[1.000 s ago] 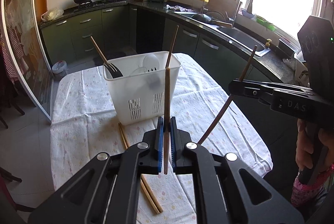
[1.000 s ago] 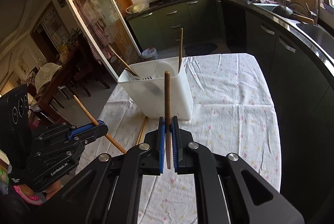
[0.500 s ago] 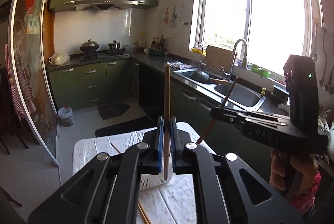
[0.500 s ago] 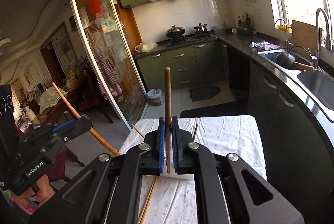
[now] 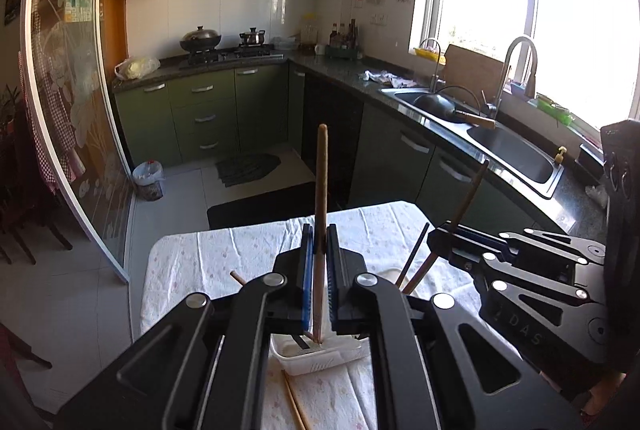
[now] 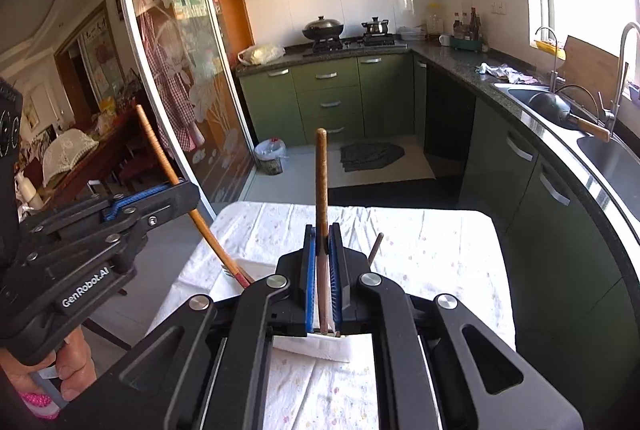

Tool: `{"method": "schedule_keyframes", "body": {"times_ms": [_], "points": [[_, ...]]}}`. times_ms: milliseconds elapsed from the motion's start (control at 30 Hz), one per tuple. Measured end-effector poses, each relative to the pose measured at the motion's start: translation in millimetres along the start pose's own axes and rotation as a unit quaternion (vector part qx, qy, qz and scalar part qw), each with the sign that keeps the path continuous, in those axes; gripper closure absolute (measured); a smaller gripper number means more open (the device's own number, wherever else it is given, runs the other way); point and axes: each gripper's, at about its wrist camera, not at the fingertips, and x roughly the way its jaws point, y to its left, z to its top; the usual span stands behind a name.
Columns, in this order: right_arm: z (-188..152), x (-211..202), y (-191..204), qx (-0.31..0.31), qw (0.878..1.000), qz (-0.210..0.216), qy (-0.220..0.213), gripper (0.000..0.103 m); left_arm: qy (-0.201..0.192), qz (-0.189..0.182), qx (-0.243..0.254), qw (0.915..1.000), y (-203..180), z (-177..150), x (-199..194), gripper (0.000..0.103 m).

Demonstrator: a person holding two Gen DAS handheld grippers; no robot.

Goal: Organize utensils
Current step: 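Open both tools to release the chopsticks into the basket, then grasp a wooden chopstick with the right tool while the left tool grasps another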

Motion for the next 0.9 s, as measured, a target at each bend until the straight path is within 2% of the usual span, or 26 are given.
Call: {"method": "schedule_keyframes", "body": {"times_ms": [67,133,167,200,267,333,400,467,533,700,800,900], "points": [[-9,13,0,-0.005,1.0,0.004,0.018,0.096,0.022,-0.001,0.001,0.9998,3,-8,14,0.097],[-15,16,0,-0.006,1.0,0.005,0.022,0.091,0.038,-0.001,0.0,0.9993,8,-16,22,0.097],[-18,14,-1,-0.003,1.0,0.004,0.019,0.084,0.044,-0.002,0.0,0.999,9,-19,24,0.094],[-20,10,-1,0.0,1.0,0.003,0.014,0.082,0.047,-0.002,-0.001,0.9989,11,-22,25,0.088],[-27,-2,-1,0.005,1.0,0.008,0.001,0.082,0.049,-0.002,-0.003,0.9988,14,-29,21,0.079],[-38,-15,0,0.006,1.0,0.015,-0.008,0.082,0.048,-0.006,-0.005,0.9988,17,-33,13,0.075],[-56,-19,8,-0.004,1.0,0.024,0.003,0.082,0.045,-0.008,-0.007,0.9989,23,-39,2,0.069],[-80,-12,23,-0.019,0.998,0.036,0.039,0.081,0.038,-0.006,-0.012,0.9992,29,-47,-12,0.065],[-108,12,37,-0.032,0.994,0.046,0.096,0.082,0.037,-0.005,-0.014,0.9992,35,-58,-22,0.065],[-172,91,75,-0.053,0.972,0.051,0.223,0.081,0.059,-0.006,-0.028,0.9979,49,-86,-33,0.065],[-190,121,84,-0.062,0.966,0.026,0.251,0.081,0.071,-0.01,-0.029,0.997,54,-101,-35,0.065],[-192,131,85,-0.06,0.966,0.003,0.25,0.081,0.079,-0.015,-0.032,0.9963,60,-112,-37,0.065]]}}
